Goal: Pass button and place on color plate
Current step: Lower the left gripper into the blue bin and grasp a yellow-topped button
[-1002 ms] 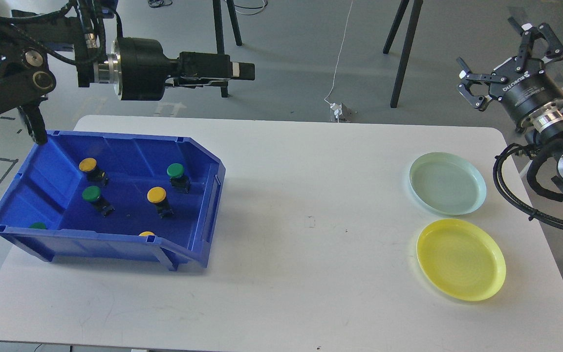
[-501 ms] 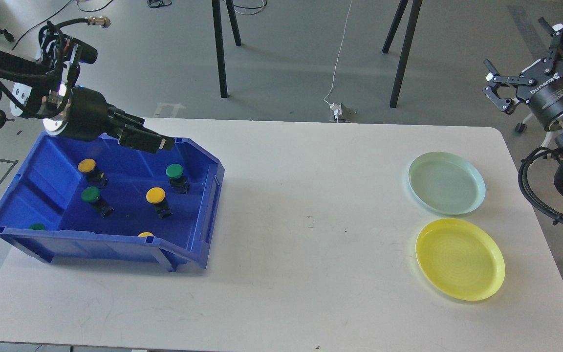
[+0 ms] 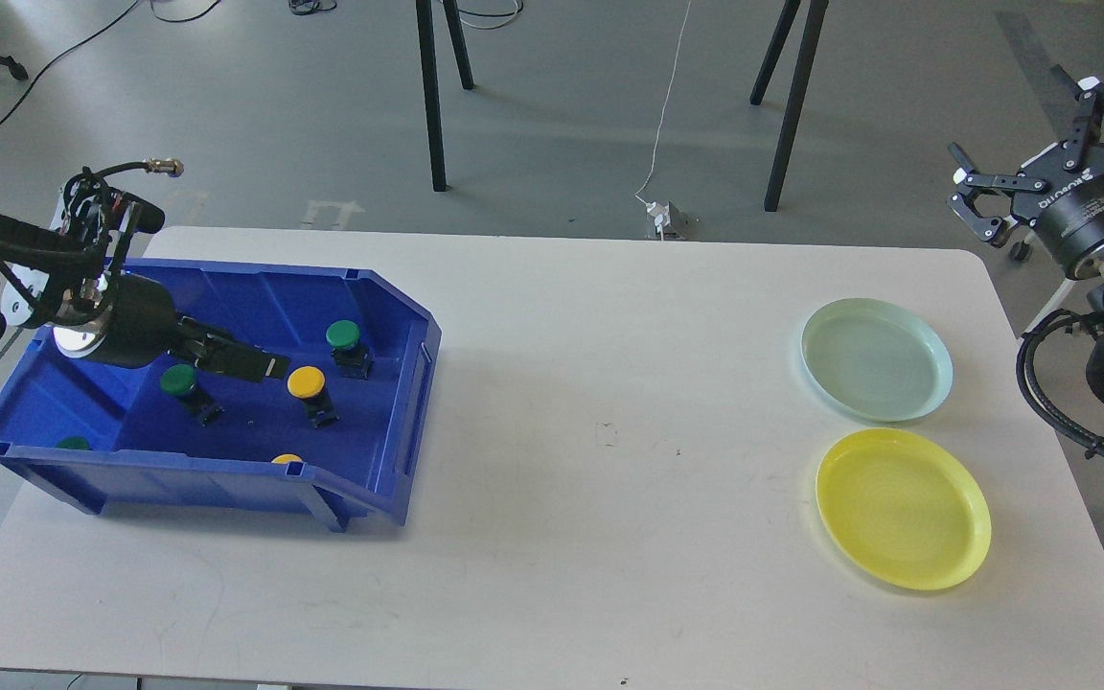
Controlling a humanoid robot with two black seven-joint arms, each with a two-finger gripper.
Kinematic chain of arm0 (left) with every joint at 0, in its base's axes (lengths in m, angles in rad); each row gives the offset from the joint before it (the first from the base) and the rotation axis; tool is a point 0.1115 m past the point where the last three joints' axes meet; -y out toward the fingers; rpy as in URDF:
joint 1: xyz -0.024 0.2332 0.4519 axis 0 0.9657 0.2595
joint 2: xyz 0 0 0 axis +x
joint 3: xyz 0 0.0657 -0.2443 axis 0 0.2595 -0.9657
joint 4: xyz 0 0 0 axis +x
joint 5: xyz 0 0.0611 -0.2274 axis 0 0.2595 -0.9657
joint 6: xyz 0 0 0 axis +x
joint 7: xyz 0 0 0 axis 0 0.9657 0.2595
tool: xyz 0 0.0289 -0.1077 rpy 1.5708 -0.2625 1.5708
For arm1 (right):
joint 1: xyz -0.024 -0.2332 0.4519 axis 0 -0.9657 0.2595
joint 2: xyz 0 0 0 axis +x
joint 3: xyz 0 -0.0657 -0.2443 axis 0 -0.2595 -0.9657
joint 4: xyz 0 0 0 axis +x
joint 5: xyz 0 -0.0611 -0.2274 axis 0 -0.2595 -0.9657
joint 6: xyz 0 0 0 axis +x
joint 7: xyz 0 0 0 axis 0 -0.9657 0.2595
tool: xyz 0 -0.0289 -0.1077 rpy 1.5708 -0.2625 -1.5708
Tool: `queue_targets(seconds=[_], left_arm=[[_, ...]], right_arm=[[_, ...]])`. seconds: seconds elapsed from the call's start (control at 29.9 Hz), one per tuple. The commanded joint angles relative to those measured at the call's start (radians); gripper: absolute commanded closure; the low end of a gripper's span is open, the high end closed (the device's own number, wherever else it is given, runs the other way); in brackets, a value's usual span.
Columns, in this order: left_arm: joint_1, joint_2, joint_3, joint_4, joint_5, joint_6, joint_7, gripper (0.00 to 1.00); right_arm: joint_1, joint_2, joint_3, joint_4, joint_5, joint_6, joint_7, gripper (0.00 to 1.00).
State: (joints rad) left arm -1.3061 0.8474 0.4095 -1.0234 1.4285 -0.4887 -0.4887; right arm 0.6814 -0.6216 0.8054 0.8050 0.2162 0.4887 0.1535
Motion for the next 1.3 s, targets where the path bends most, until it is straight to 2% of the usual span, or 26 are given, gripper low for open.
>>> queue_targets(seconds=[0.0,0.2,0.77,1.27], left_arm=[[0.030,-0.033,0.002,0.045,0.001,0.000,0.000,0.01],[0.031,-0.053,-0.009,0.052,-0.003,0.000,0.000,0.02],[0.085,-0.217,-0.009,0.169,-0.019,0.000,0.000,0.02],[0.113,-0.269,-0.009,0.236,-0.019,0.000,0.000,0.02]], right_arm=[[0.000,0.005,0.000,0.000,0.000,0.000,0.000,0.01],[-0.002,0.005,-0.005,0.000,0.000,0.000,0.000,0.01],[-0.009,0.000,-0.011,0.000,0.000,0.000,0.000,0.01],[-0.025,0.000,-0.006,0.003,0.000,0.000,0.000,0.01]])
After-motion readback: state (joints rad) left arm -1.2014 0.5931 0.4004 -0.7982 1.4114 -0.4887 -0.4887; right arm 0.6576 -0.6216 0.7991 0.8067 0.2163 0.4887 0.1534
